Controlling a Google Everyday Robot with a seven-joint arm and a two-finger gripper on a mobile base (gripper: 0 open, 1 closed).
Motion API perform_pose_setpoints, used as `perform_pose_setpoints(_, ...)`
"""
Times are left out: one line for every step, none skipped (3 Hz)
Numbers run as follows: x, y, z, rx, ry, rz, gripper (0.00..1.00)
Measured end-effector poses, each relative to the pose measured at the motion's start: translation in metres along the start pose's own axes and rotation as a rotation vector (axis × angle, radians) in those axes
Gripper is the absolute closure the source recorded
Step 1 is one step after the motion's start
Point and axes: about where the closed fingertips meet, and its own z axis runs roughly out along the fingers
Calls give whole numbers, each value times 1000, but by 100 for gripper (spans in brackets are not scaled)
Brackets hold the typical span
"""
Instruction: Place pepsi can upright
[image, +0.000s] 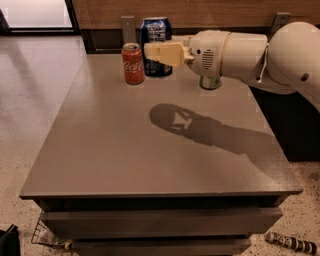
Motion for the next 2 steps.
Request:
perform_pose_setpoints(4, 13, 10, -17, -21, -150, 100)
perform_pose_setpoints(13, 21, 21, -37, -52, -223, 100)
